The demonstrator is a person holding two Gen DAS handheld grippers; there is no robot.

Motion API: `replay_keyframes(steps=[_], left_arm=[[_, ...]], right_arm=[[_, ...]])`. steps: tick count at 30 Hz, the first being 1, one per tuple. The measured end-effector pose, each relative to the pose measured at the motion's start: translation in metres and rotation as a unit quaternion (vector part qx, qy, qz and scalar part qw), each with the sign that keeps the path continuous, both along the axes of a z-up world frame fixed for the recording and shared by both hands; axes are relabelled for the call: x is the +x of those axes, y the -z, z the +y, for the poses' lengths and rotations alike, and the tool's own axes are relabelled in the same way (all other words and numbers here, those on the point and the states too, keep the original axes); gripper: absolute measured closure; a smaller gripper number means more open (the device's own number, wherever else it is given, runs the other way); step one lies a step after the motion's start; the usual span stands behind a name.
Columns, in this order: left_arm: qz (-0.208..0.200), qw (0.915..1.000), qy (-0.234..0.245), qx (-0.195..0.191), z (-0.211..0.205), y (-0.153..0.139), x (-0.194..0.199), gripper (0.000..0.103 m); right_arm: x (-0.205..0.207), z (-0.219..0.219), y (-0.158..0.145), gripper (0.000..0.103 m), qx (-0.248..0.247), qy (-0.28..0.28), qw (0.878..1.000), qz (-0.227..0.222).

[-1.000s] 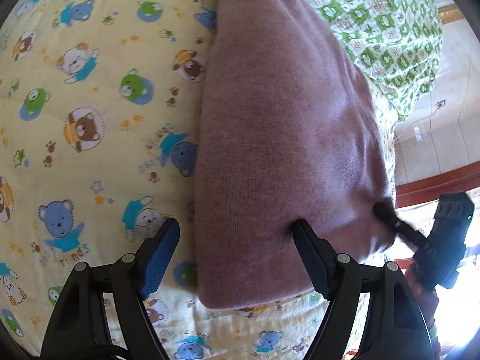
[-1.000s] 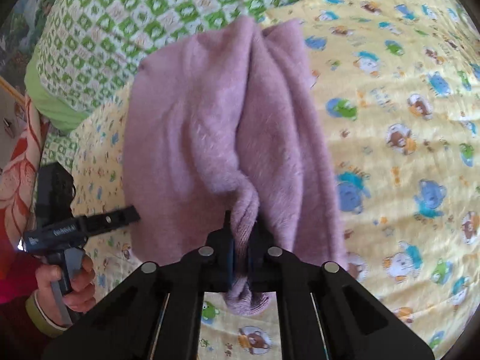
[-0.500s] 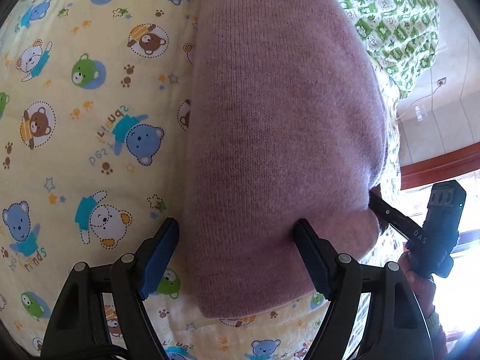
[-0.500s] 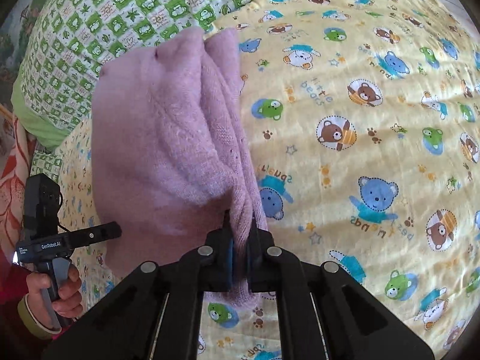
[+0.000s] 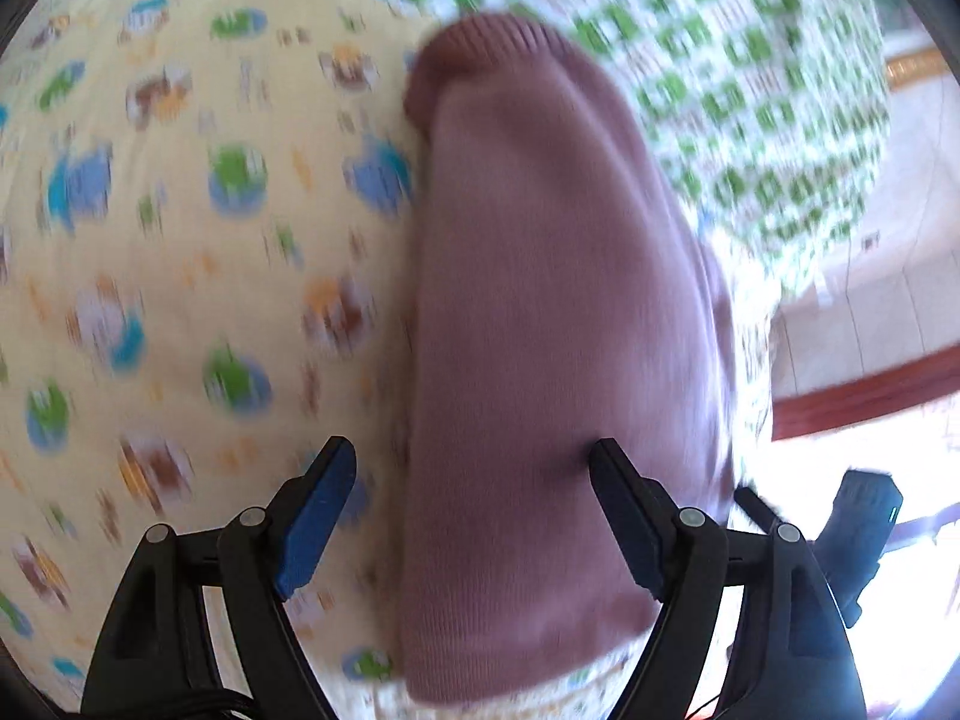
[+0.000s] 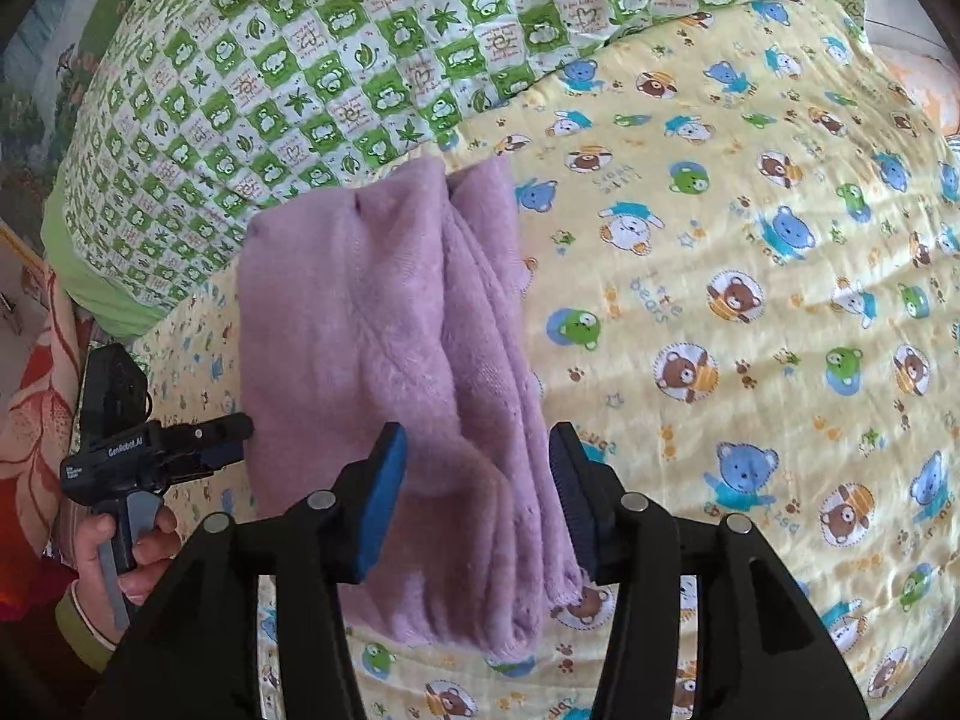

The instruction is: Fold small clothes

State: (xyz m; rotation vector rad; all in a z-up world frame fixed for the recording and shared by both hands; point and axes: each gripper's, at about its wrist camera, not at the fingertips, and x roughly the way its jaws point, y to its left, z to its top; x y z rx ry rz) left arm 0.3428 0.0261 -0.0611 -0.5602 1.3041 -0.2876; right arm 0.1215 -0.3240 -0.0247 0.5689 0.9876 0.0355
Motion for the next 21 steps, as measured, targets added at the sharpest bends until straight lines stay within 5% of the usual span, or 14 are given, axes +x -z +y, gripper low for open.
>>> replay_keyframes(steps=[13, 14, 15, 16, 21], left_arm=[[-0.009, 0.9980, -0.045, -0.042, 0.022, 0.015, 0.127, 0.026], [-0.019, 0.9982, -0.038, -0.042, 0.025, 0.013, 0.128, 0.045], [-0.026, 0.9986, -0.024, -0.041, 0.018, 0.011, 0.134, 0.076], [-0.035, 0.9987, -0.012, -0.035, 0.013, 0.005, 0.138, 0.085], [-0.121, 0.9921, -0.004, -0.030, 0.007, -0.040, 0.145, 0.094]], right_arm=[[0.049, 0.005, 0.030, 0.052, 0.017, -0.007, 1.000, 0.012], [0.050, 0.006, 0.032, 0.060, 0.013, -0.013, 1.000, 0.011], [0.051, 0.008, 0.033, 0.066, 0.008, -0.020, 1.000, 0.008], [0.050, 0.009, 0.032, 0.079, 0.006, -0.026, 1.000, 0.005], [0.044, -0.007, 0.010, 0.096, 0.008, -0.017, 0.999, -0.043]])
